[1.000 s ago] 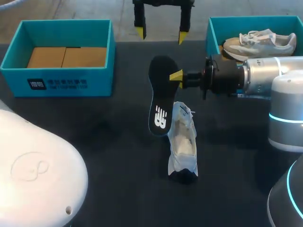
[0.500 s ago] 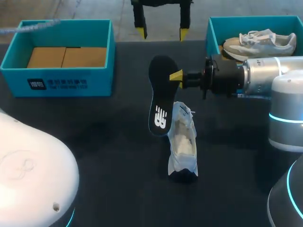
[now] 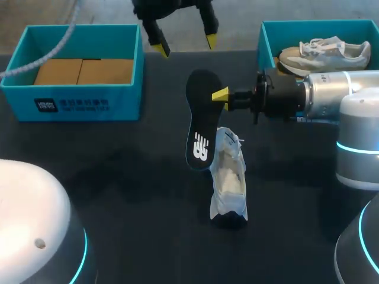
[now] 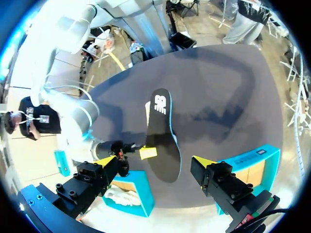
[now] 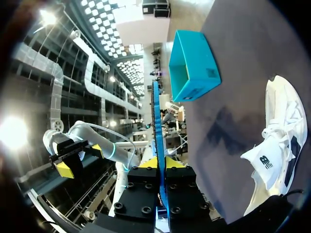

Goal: Take the shoe out of the shoebox, open the shoe tongue, remove and reinsert the insole, then place the shoe into the shoebox

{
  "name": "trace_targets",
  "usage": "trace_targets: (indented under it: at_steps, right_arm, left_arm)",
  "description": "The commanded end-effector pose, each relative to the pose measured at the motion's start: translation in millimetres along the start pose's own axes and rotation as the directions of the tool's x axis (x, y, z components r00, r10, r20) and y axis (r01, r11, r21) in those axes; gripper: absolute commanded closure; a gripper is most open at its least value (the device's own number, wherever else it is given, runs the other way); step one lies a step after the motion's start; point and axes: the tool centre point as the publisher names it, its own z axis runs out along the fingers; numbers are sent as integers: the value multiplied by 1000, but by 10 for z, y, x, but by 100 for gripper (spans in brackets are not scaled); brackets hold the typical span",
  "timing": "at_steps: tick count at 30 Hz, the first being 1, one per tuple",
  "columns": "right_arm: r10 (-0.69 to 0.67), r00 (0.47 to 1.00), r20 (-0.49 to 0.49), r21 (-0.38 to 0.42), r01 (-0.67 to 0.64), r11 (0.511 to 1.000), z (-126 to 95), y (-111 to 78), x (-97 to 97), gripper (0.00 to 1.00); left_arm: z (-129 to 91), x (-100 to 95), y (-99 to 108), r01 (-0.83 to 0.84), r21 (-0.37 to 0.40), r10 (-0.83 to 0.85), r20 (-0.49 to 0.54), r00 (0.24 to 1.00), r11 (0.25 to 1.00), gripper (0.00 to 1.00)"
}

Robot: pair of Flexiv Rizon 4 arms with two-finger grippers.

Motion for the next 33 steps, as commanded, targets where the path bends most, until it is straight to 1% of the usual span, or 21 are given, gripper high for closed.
trace_targets:
  at_steps: [1, 5, 9, 15, 18, 22, 26, 33]
  right_arm:
    - [0, 1000, 0, -3, 0, 1000, 12, -6, -3, 100]
    - [0, 1000, 0, -3, 0, 1000, 12, -6, -3, 100]
    - [0, 1000, 0, -3, 0, 1000, 12, -6, -3, 100]
    - [0, 1000, 0, -3, 0, 1000, 12, -6, -3, 100]
    - [0, 1000, 0, -3, 0, 1000, 12, -6, -3, 100]
    - [0, 1000, 0, -3, 0, 1000, 12, -6, -3, 100]
    - [0, 1000, 0, -3, 0, 1000, 12, -6, -3, 100]
    - [0, 1000, 0, -3, 0, 1000, 12, -6, -3, 100]
  left_arm:
    - [4, 143, -120, 34, -130, 37, 505, 862, 991, 0]
    - [30, 213, -158, 53, -150, 50, 611, 790, 987, 0]
    - [89, 248, -190, 63, -152, 63, 704, 707, 986, 0]
    - [127, 333, -264, 59, -175, 110, 813, 572, 983, 0]
    - [127, 359, -303, 48, -179, 128, 843, 522, 983, 0]
    - [98, 446, -306, 63, -168, 121, 881, 457, 984, 0]
    - [119, 528, -279, 85, -148, 99, 901, 421, 985, 0]
    - [236, 571, -310, 82, -137, 98, 926, 365, 987, 0]
